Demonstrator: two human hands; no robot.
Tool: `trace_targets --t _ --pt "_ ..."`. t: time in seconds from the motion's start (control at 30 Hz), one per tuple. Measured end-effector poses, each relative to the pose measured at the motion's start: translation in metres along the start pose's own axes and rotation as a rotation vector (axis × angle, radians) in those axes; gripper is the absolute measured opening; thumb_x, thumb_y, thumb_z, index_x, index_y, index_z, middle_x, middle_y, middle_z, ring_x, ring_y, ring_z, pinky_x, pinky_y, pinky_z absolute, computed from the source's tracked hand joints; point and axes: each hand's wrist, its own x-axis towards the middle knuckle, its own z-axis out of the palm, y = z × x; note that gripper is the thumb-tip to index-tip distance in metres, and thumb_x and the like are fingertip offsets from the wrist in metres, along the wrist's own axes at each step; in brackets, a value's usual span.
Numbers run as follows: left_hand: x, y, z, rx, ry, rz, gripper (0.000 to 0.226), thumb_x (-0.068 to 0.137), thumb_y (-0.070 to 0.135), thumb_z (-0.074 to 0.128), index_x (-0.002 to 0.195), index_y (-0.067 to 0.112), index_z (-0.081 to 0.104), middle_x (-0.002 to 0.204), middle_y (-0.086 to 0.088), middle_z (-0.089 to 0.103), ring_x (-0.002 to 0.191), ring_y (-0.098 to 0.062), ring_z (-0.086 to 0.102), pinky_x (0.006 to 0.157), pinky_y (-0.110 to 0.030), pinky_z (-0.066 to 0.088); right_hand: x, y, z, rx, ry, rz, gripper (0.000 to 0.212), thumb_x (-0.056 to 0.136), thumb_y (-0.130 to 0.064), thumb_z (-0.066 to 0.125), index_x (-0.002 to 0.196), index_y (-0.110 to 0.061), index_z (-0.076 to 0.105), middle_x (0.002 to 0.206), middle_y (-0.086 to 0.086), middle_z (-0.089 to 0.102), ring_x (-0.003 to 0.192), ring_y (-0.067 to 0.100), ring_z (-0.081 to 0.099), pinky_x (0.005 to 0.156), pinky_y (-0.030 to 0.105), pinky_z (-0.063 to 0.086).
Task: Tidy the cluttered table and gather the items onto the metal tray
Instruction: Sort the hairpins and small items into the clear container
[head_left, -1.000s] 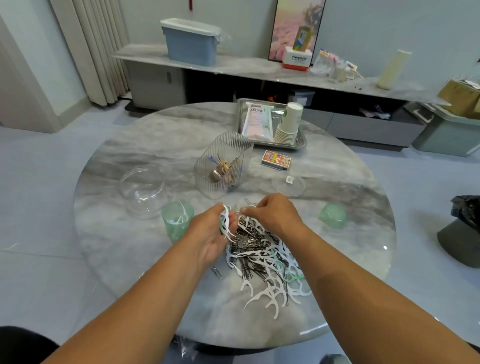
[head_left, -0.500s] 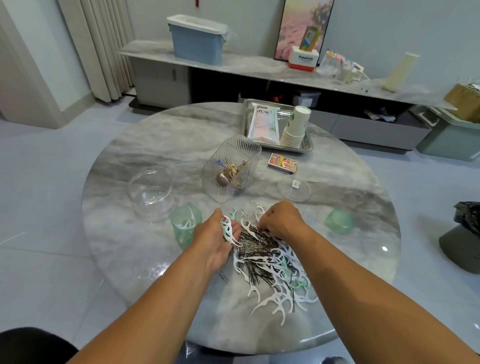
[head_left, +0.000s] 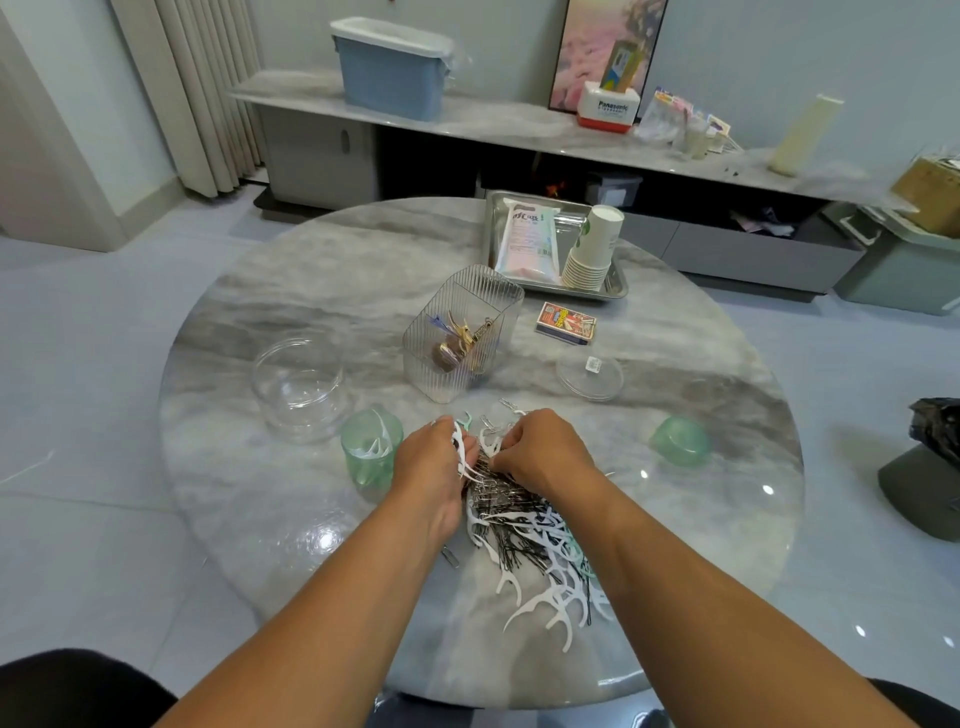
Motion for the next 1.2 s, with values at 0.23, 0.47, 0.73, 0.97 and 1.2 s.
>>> trace_targets --t 0.23,0.47,0.73,0.97,1.2 --pt "0.004 -0.003 -0.004 0.219 0.004 0.062 0.037 0.087 -0.019 0.042 0.069 0.007 0.061 0.062 -0.007 0.058 0.058 -0.016 0.052 0.057 -0.026 0.041 0.003 0.000 0.000 0.023 0.040 -0.001 0.002 0.077 -0.012 0.071 0.078 -0.012 0.073 0.081 0.005 0.073 0.083 0.027 0.070 0.076 0.038 0.060" --pt "0.023 0.023 -0.001 0.844 -0.031 0.160 0.025 0.100 0.015 0.041 0.099 0.001 0.061 0.076 -0.010 0.050 0.057 -0.018 0.040 0.053 -0.028 0.027 0.006 0.023 -0.023 0.349 -0.018 0.042 0.014 0.083 -0.003 0.065 0.087 -0.012 0.074 0.075 0.014 0.075 0.064 0.023 0.065 0.063 0.035 0.051" --pt "0.033 0.019 -0.009 1.458 -0.018 0.492 0.058 0.083 0.038 0.082 0.124 0.008 0.053 0.116 -0.008 0.060 0.098 -0.026 0.059 0.079 -0.035 0.047 0.013 0.036 -0.038 0.427 -0.117 0.058 0.010 0.089 0.000 0.069 0.080 -0.005 0.071 0.081 0.021 0.073 0.063 0.023 0.068 0.052 0.029 0.048" --pt "0.043 0.022 0.010 1.626 -0.037 0.492 0.021 0.091 0.023 0.073 0.103 0.007 0.069 0.104 -0.013 0.067 0.092 -0.030 0.065 0.083 -0.041 0.056 0.013 0.043 -0.042 0.375 -0.089 -0.003 0.012 0.085 -0.005 0.078 0.075 -0.011 0.073 0.064 0.005 0.064 0.057 0.018 0.056 0.059 0.032 0.049" --pt "0.034 0.013 0.006 1.364 -0.105 0.570 0.004 0.102 0.018 0.052 0.106 0.018 0.051 0.093 -0.004 0.064 0.085 -0.024 0.062 0.072 -0.038 0.052 0.009 0.044 -0.053 0.564 -0.064 0.043 0.006 0.086 -0.014 0.081 0.086 -0.014 0.074 0.080 0.002 0.071 0.069 0.011 0.061 0.059 0.023 0.048"
